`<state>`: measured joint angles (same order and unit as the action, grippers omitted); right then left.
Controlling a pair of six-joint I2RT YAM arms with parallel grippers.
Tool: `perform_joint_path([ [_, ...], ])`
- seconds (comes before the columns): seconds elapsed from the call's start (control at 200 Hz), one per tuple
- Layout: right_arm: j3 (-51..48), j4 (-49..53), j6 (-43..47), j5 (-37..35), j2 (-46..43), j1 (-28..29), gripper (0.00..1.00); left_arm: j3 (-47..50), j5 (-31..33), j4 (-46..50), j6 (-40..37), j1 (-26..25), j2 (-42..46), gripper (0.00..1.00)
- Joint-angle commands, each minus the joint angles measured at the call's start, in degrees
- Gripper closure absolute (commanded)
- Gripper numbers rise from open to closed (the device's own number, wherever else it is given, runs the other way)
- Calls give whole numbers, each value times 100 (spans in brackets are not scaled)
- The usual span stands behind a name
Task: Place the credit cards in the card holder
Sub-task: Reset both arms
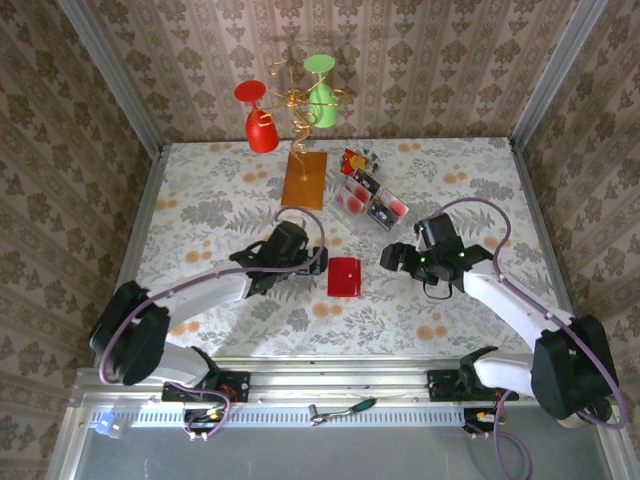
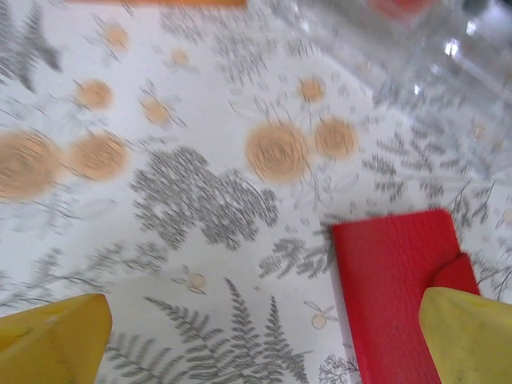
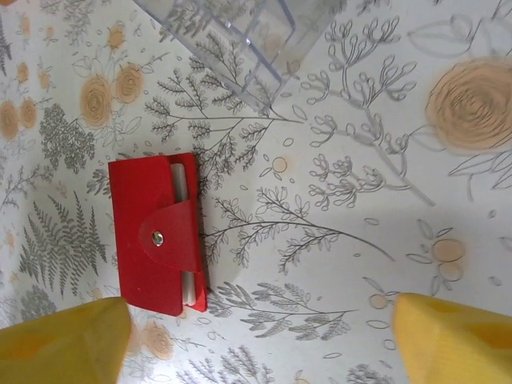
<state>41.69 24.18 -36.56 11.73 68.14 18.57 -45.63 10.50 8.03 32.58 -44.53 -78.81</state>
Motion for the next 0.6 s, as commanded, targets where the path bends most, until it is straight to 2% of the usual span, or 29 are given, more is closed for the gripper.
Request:
perform_joint_path([
  [0.0, -134, 264, 127, -270, -325, -140, 0, -116, 59, 387, -305, 275, 550, 0],
  [0.11, -129, 432, 204, -817, -578, -208, 0, 36, 313, 585, -466, 615, 1180, 0],
  [0.3, -152, 589, 196, -2485, -1168, -248, 0, 503, 1020, 828, -722, 1406, 2303, 0],
  [0.43, -440, -42, 337, -3547, -1718, -352, 0, 934, 1547, 554, -1307, 1878, 3060, 0],
  [0.515, -760, -779, 425, -4036, -1903, -428, 0, 1279, 1714, 103, -1904, 2213, 3494, 0],
  [0.595, -964, -1434, 540, -4337, -1845, -479, 0, 1615, 1856, -348, -2165, 2444, 3748, 0],
])
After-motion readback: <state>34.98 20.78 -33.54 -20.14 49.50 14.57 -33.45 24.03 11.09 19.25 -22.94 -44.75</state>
